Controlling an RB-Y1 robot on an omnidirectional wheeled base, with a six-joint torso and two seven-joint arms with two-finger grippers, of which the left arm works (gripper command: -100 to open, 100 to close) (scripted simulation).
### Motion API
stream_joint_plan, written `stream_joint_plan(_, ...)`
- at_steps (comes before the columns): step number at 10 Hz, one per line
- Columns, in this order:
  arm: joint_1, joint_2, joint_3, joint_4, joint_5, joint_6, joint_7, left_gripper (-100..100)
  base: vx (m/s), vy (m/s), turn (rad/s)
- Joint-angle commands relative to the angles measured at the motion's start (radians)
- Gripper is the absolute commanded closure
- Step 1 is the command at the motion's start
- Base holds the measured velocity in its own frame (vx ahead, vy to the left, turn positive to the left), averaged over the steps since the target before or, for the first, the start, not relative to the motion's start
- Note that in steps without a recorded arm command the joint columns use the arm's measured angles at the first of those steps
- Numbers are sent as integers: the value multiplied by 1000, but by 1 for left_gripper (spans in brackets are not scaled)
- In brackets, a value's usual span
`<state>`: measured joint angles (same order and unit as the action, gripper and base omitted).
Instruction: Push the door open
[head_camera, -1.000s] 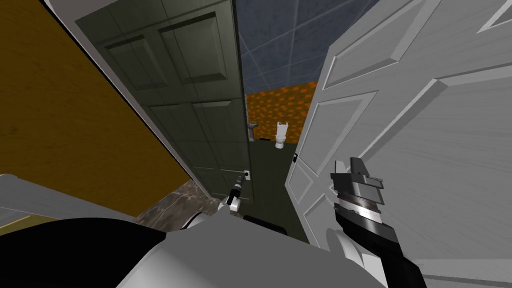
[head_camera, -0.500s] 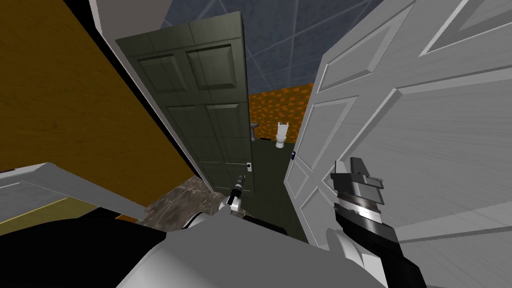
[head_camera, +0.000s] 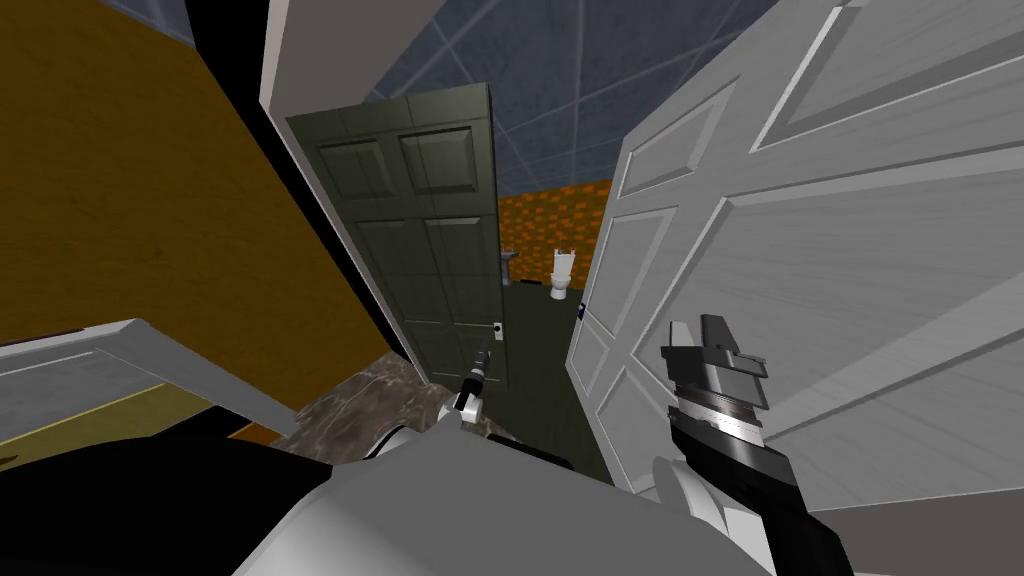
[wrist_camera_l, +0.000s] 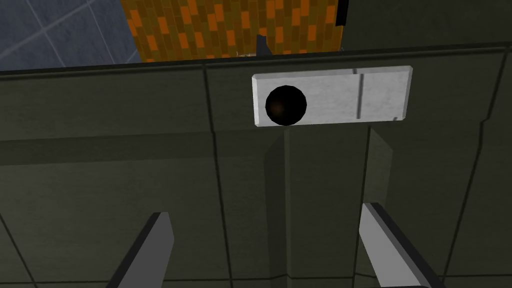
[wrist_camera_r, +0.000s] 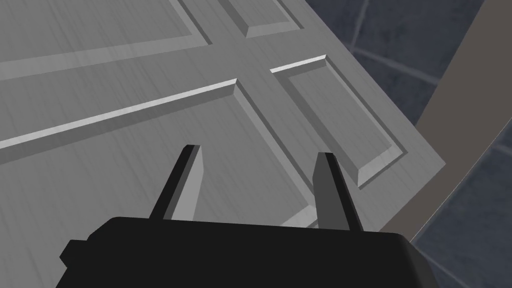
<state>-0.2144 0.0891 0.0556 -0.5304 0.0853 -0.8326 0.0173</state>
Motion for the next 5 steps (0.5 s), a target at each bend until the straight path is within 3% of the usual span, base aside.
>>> stream_joint_plan(1, 4, 1, 2, -6, 1, -1, -2, -100, 224, 6, -17)
stream_joint_plan(5, 9, 1, 9, -2, 5, -14, -6, -100, 211, 14, -30)
